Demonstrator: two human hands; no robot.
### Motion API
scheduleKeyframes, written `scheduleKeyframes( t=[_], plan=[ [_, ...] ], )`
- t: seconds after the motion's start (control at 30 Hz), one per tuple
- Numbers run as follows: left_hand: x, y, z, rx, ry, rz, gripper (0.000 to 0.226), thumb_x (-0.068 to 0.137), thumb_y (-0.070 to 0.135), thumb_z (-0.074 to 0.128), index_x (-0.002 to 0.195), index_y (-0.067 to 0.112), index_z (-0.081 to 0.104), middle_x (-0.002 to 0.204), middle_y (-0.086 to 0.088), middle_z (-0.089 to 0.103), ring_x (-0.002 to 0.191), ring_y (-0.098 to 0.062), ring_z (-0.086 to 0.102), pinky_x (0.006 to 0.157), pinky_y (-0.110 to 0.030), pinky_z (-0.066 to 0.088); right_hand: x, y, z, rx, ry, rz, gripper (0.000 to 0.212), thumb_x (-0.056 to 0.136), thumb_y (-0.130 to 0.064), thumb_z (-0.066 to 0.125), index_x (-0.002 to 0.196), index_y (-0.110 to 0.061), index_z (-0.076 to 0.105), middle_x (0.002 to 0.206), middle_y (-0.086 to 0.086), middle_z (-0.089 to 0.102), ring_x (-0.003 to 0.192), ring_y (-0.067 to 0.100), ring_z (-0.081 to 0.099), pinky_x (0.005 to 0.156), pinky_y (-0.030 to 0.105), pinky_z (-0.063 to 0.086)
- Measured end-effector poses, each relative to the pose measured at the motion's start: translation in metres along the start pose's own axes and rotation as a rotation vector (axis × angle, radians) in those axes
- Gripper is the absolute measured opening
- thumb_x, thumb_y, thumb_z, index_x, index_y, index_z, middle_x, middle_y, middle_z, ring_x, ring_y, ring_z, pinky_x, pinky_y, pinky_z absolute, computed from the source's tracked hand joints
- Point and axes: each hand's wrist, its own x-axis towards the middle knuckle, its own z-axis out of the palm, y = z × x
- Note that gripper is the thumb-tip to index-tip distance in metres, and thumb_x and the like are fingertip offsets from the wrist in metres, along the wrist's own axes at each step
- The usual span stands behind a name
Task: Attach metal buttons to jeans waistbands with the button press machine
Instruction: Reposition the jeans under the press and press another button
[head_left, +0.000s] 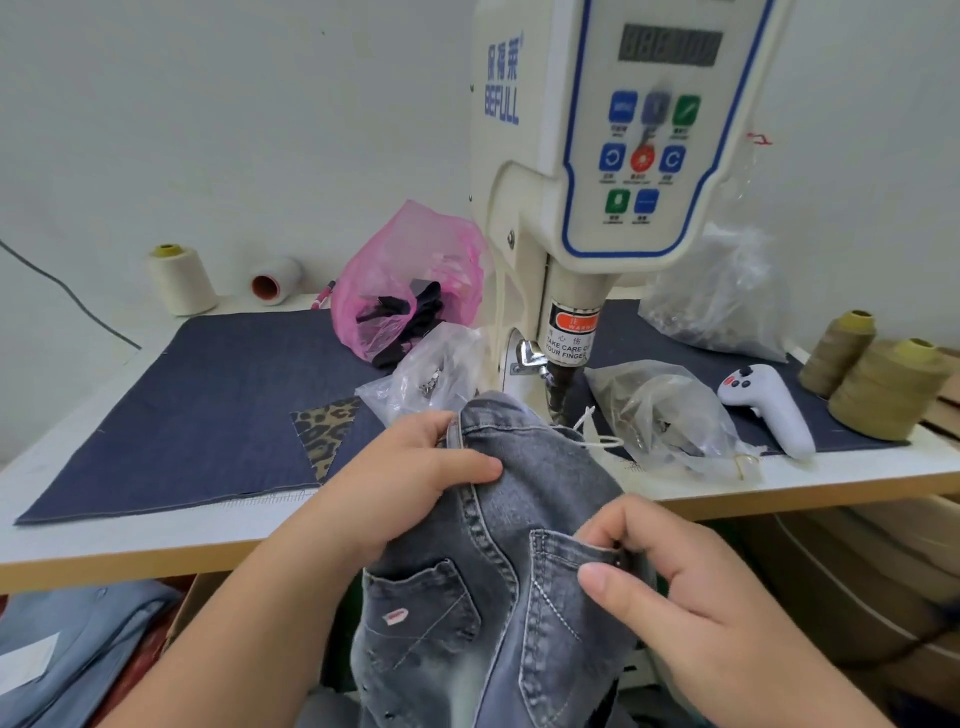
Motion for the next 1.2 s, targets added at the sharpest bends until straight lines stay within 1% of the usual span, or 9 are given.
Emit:
scheduleKeyframes(
  t=[0.13,0.3,0.47,0.6,0.7,0.87,0.93,1.1,1.2],
  plan=[
    [0.000,-0.007,0.001,0.376,0.166,0.052,0.034,0.078,0.038,0.082,0.103,0.023,0.064,0.100,0.001,0.073,0.090,-0.015,0.071,0.083,-0.032,0.056,0.001,0.004,0.004,0.336,-0.052,0.087,0.018,0.079,-0.047,0.064,0.084,-0.029,0.062,0.091,0.027,0.059,0.077,0.041,0.052,0.074,0.040,0.041],
    [-0.015,-0.020,0.017,0.483,0.455,0.350,0.024,0.083,0.053,0.067,0.093,0.034,0.057,0.087,0.011,0.057,0.076,-0.005,0.054,0.066,-0.020,0.041,0.006,0.014,0.008,0.618,0.071,0.012,0.014,0.080,-0.014,0.067,0.073,-0.025,0.062,0.086,0.016,0.064,0.077,0.030,0.055,0.077,0.033,0.047],
    [-0.027,-0.040,0.026,0.371,0.094,0.256,0.043,0.069,0.073,0.054,0.090,0.036,0.062,0.081,0.005,0.063,0.070,-0.003,0.056,0.065,-0.019,0.046,0.012,0.013,0.015,0.865,0.064,-0.021,0.021,0.078,-0.013,0.074,0.067,-0.019,0.058,0.079,0.012,0.060,0.073,0.021,0.057,0.070,0.026,0.050],
    [-0.024,-0.053,0.026,0.317,-0.045,0.128,0.066,0.063,0.082,0.057,0.119,0.048,0.056,0.121,0.021,0.060,0.112,0.005,0.057,0.099,-0.022,0.046,0.013,0.006,0.019,0.962,0.004,-0.054,0.027,0.073,-0.025,0.085,0.071,-0.018,0.059,0.081,0.010,0.063,0.074,0.017,0.060,0.070,0.024,0.051],
    [-0.025,-0.048,0.025,0.161,-0.232,0.156,0.066,0.075,0.063,0.072,0.132,0.034,0.056,0.132,0.008,0.063,0.124,-0.012,0.059,0.105,-0.036,0.046,0.013,0.000,0.018,1.024,-0.003,-0.077,0.022,0.077,-0.016,0.080,0.072,-0.017,0.059,0.080,0.009,0.063,0.073,0.017,0.062,0.068,0.024,0.052],
    [-0.024,-0.037,0.026,0.175,-0.123,0.314,0.034,0.077,0.028,0.081,0.110,0.026,0.073,0.108,-0.003,0.075,0.104,-0.020,0.070,0.091,-0.037,0.055,0.013,-0.003,0.013,0.831,0.095,0.024,0.013,0.076,-0.007,0.059,0.073,-0.018,0.064,0.072,0.005,0.061,0.066,0.013,0.057,0.062,0.021,0.050],
    [-0.025,-0.031,0.024,0.205,-0.081,0.368,0.024,0.081,0.022,0.077,0.105,0.023,0.075,0.104,-0.005,0.075,0.101,-0.023,0.071,0.090,-0.038,0.056,0.013,-0.004,0.013,0.621,0.064,0.087,0.005,0.075,-0.023,0.069,0.079,-0.024,0.068,0.069,0.001,0.062,0.068,0.014,0.058,0.067,0.025,0.050],
    [-0.033,-0.018,0.018,0.281,-0.034,0.425,0.013,0.076,0.021,0.076,0.088,0.025,0.073,0.086,-0.001,0.074,0.084,-0.014,0.071,0.073,-0.030,0.056,0.011,-0.005,0.007,0.215,-0.074,0.167,0.036,0.069,-0.058,0.067,0.083,-0.025,0.067,0.068,0.008,0.059,0.066,0.013,0.052,0.067,0.031,0.044],
    [-0.035,-0.008,0.018,0.331,-0.015,0.431,0.010,0.076,0.019,0.074,0.084,0.020,0.069,0.084,-0.010,0.071,0.080,-0.027,0.069,0.077,-0.050,0.056,0.011,-0.006,0.008,0.044,-0.075,0.140,0.040,0.072,-0.062,0.059,0.075,-0.022,0.059,0.057,-0.008,0.046,0.056,0.003,0.042,0.055,0.019,0.035]
  ],
)
